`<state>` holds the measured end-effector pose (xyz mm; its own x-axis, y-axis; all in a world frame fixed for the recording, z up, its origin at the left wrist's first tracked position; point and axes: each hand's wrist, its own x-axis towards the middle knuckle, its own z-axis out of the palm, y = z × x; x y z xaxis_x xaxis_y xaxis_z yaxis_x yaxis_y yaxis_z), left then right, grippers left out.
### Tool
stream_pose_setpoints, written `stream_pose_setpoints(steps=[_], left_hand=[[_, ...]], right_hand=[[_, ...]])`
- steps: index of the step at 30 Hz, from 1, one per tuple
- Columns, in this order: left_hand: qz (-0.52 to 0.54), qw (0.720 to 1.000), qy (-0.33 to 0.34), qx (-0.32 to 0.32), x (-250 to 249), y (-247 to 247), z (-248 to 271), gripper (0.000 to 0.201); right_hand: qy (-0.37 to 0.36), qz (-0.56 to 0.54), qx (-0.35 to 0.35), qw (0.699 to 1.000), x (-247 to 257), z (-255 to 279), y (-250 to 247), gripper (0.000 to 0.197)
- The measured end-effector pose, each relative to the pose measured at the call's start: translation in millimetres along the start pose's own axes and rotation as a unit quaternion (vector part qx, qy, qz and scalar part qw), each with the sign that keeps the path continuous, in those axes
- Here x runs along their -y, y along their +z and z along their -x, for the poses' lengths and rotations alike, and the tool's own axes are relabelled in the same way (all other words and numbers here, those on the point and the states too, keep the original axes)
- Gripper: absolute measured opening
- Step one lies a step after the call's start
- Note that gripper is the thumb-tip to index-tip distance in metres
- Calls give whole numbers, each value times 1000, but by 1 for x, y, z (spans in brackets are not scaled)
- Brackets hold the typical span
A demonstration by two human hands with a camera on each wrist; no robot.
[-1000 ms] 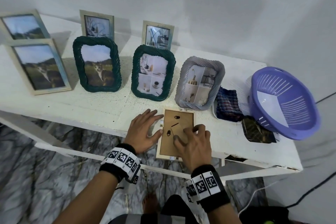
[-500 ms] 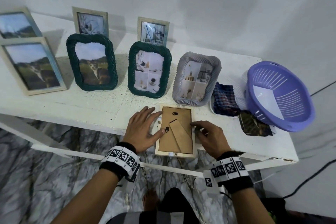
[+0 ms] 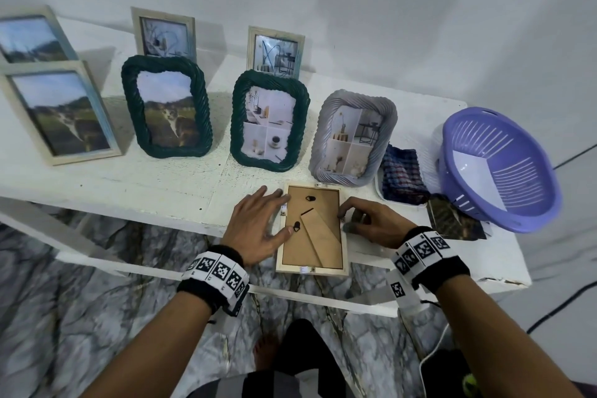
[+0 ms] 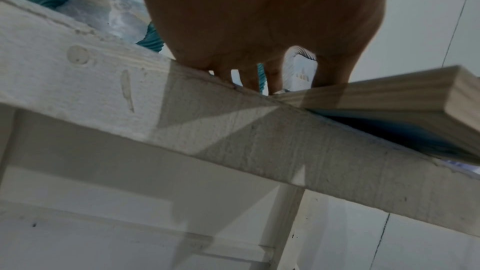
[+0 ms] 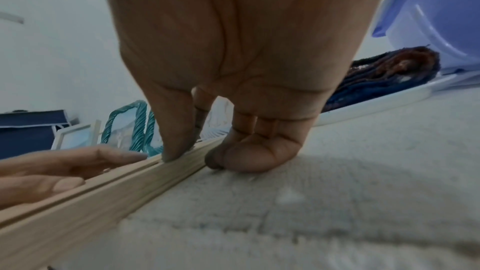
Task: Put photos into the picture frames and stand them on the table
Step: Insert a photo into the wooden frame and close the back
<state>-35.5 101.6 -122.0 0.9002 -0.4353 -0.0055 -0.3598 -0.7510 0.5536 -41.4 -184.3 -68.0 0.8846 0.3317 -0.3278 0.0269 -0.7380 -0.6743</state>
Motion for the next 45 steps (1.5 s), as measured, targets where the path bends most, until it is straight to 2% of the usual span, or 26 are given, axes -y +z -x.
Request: stream_pose_setpoints(steps=[6, 11, 15, 17, 26, 31, 36, 38, 41, 43, 45], left_hand=[[17, 1000, -9, -1, -8, -7, 2, 78], [8, 999, -14, -35, 4, 6, -1, 84], [6, 998, 12, -62, 7, 10, 0, 62], [4, 997, 17, -69, 7, 10, 1, 57], [-15, 998, 25, -58, 5, 10, 1, 54], [-20, 998, 40, -40, 3, 8, 3, 39], [-31, 998, 37, -27, 1, 6, 4, 41], [-29, 999, 35, -29, 1, 7, 4, 41], [-34, 998, 31, -40, 4, 10, 3, 49], [-41, 998, 30, -45, 5, 10, 3, 54], [-45, 998, 29, -45, 4, 10, 2, 56]], right_hand=[[-14, 72, -9, 997, 6, -13, 7, 13], [-7, 64, -34, 997, 5, -9, 12, 13], [-8, 45, -50, 998, 6, -5, 13, 12], [-12, 43, -54, 998, 6, -3, 14, 11], [-17, 45, -57, 997, 3, -2, 18, 8], [-12, 41, -52, 998, 4, -2, 17, 8], [-9, 43, -47, 998, 5, -1, 16, 8], [5, 47, -44, 998, 8, 0, 15, 13], [33, 77, -53, 995, 18, -3, 15, 37], [41, 140, -98, 985, 28, -8, 15, 52], [33, 173, -142, 974, 37, -15, 14, 56]])
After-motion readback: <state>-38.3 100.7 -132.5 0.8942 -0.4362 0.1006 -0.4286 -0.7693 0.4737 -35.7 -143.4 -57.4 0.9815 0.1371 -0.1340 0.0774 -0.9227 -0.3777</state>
